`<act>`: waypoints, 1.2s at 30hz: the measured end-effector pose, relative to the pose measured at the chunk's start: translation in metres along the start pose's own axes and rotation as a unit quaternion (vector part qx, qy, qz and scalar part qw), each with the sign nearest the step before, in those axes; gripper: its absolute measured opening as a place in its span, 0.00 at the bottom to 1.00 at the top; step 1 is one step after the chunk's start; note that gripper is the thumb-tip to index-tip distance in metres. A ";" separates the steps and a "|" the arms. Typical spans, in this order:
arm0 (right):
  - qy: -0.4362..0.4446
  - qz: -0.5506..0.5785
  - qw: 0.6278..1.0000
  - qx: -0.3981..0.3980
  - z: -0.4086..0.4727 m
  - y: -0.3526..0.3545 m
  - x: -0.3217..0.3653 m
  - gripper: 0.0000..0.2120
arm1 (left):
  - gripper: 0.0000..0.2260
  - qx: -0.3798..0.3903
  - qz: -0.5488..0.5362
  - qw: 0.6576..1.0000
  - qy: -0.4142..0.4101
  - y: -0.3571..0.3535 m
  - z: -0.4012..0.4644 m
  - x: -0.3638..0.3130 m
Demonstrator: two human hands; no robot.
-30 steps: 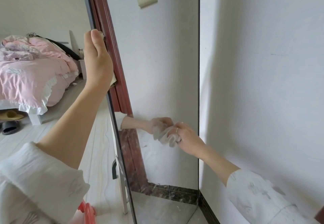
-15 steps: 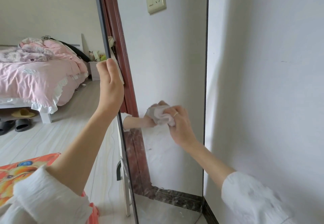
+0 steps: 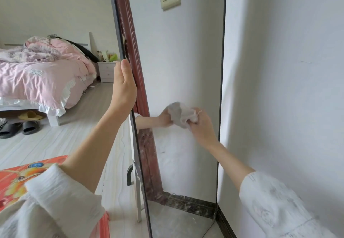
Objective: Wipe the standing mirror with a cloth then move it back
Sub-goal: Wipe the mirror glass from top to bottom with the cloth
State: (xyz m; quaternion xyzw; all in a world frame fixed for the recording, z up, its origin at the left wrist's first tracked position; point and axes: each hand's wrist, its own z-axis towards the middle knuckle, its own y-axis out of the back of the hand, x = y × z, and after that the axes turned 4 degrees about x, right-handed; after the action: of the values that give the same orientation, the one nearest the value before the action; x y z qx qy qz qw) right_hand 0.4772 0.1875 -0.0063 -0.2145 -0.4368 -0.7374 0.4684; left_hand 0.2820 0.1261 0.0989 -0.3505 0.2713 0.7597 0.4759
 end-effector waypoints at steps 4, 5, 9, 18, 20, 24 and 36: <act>0.065 0.019 0.997 -0.046 0.025 -0.002 0.038 0.12 | 0.12 0.006 0.008 1.000 0.006 -0.002 -0.002 -0.007; 0.100 -0.007 0.994 -0.042 0.021 -0.006 0.043 0.12 | 0.12 0.007 0.007 1.000 0.005 -0.002 -0.003 -0.009; 0.240 -0.136 0.961 0.005 -0.024 -0.026 0.025 0.12 | 0.11 0.002 0.011 1.000 -0.001 -0.001 -0.001 -0.007; 0.120 -0.217 0.942 0.226 -0.043 -0.018 0.000 0.09 | 0.10 0.006 0.017 1.000 0.007 0.001 -0.002 -0.005; 0.008 0.002 0.995 0.100 -0.027 -0.012 0.022 0.09 | 0.11 0.006 0.020 1.000 0.002 0.000 -0.002 -0.007; 0.017 0.137 0.990 -0.023 0.017 -0.004 0.069 0.11 | 0.11 0.007 0.020 1.000 0.004 0.001 -0.001 -0.005; 0.274 -0.251 0.894 0.248 -0.060 -0.044 0.020 0.10 | 0.11 0.005 0.016 1.000 0.014 0.005 0.001 -0.005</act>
State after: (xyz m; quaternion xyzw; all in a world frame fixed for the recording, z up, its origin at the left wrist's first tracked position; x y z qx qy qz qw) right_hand 0.4347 0.1348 -0.0426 0.2364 -0.4995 -0.7276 0.4066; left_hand 0.2787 0.1217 0.1040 -0.3545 0.2870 0.7610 0.4614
